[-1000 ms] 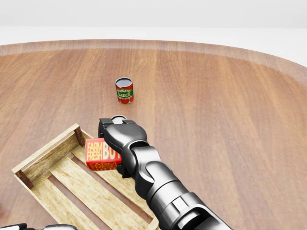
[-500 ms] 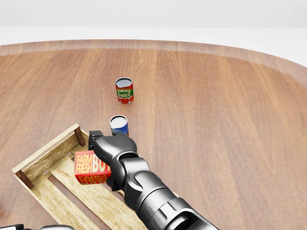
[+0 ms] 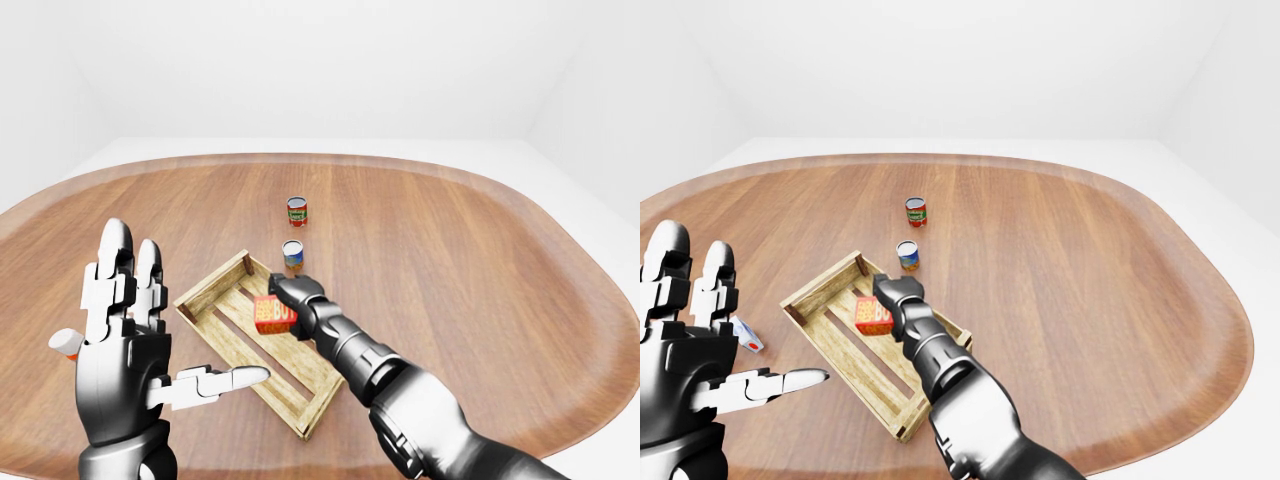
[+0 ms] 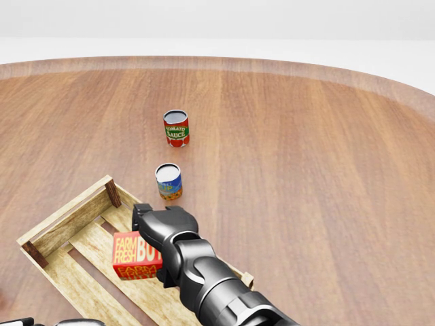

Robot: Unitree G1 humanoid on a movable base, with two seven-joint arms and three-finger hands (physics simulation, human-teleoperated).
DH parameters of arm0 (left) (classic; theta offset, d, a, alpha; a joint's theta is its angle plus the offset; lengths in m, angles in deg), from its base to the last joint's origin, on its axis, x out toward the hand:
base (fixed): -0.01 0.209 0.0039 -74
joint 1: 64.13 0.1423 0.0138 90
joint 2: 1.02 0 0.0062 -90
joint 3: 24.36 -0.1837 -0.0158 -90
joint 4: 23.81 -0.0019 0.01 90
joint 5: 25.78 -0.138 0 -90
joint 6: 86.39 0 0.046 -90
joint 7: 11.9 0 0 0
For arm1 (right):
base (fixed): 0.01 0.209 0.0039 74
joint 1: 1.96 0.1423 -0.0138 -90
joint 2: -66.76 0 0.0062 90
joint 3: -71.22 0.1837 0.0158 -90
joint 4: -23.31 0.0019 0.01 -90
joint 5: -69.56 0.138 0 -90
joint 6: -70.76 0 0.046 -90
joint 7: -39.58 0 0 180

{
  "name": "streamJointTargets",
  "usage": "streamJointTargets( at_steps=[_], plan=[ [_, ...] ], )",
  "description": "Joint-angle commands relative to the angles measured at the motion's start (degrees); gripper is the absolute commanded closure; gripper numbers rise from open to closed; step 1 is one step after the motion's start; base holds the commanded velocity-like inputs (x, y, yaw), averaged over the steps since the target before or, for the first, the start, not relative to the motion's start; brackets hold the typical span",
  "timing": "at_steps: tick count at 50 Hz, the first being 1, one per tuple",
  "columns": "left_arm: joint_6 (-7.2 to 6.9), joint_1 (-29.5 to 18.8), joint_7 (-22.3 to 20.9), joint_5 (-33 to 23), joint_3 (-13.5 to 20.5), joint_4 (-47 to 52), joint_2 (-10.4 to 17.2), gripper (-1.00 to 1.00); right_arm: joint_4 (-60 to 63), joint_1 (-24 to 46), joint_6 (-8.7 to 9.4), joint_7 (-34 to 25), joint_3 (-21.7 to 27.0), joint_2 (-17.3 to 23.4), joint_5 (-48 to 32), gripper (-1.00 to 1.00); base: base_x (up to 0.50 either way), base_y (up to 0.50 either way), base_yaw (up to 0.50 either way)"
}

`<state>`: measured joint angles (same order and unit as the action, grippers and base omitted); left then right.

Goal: Pick up the butter and put it in the tray.

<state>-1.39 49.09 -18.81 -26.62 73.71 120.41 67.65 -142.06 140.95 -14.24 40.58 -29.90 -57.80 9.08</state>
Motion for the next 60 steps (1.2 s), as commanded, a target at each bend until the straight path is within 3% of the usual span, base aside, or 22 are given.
streamJointTargets(
  at_steps=[1, 37, 38, 39, 60],
  plan=[
    [0.0, 0.14, -0.16, 0.26, 0.35, -0.11, -0.12, -1.0, 0.09, -0.17, 0.0, 1.2, 0.68, -0.27, -0.62, 1.0, 0.0, 0.0, 0.0],
    [0.0, -0.63, -0.46, 0.61, 1.31, -0.91, -0.33, -1.0, -1.51, -1.58, 0.0, 1.52, 1.71, -0.49, -1.31, 1.0, 0.0, 0.0, 0.0],
    [0.0, -0.63, -0.46, 0.61, 1.31, -0.9, -0.33, -1.0, -1.47, -1.54, 0.0, 1.67, 1.76, -0.51, -1.23, 0.73, 0.0, 0.0, 0.0],
    [0.0, -0.64, -0.47, 0.69, 1.4, -0.87, -0.33, -1.0, -1.39, -1.45, 0.0, 1.68, 1.87, -0.55, -1.04, -1.0, 0.0, 0.0, 0.0],
    [0.0, -0.48, -0.86, 1.21, 2.1, -0.69, -0.55, -1.0, -1.3, -1.3, 0.0, 2.7, 1.78, -0.53, -0.1, -1.0, 0.0, 0.0, 0.0]
  ],
)
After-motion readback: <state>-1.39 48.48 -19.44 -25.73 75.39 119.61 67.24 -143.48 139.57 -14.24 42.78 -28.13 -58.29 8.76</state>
